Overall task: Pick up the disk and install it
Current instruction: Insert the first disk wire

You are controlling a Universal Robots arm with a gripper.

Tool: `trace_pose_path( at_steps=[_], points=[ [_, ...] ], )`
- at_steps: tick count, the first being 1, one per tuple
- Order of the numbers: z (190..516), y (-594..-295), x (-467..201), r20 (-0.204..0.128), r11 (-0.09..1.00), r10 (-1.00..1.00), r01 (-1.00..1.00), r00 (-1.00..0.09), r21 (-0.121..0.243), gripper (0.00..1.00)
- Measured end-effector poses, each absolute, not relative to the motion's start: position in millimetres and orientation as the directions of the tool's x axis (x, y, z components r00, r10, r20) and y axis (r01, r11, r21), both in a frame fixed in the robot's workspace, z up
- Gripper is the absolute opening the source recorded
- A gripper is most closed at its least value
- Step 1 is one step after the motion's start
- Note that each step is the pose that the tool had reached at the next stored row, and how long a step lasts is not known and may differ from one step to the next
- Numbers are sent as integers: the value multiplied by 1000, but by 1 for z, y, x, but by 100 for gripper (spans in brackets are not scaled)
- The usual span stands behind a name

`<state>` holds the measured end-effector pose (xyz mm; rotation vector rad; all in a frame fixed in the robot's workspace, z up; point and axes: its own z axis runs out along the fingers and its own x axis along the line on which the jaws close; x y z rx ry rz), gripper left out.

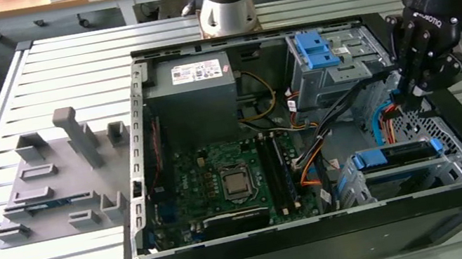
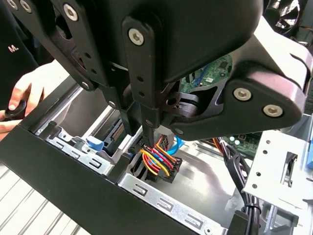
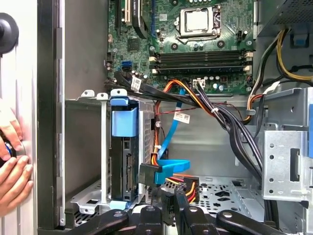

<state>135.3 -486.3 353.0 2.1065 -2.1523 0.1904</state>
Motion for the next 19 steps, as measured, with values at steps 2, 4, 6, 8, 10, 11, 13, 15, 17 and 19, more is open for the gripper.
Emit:
trace_pose_path(
  at_steps=[2,4,6,8,10,11,13,15,17,19],
  points=[
    [353,-486,135,176,21,-984,-1000,-22,-3,25],
    [353,-486,135,176,21,-984,-1000,-22,-3,25],
    [354,-486,135,176,21,-984,-1000,-22,-3,25],
    [356,-486,135,176,21,-984,-1000,-22,-3,25],
    [357,-486,135,177,21,-984,-1000,-22,-3,25],
    [357,-486,135,181,21,-983,-1000,-22,-3,25],
    [356,-484,135,183,21,-983,-1000,-22,-3,25],
    [356,-482,135,183,21,-983,-1000,-22,-3,25],
    [356,-481,135,183,21,-983,-1000,-22,-3,26],
    [355,-480,135,183,21,-983,-1000,-22,-3,33]
  ],
)
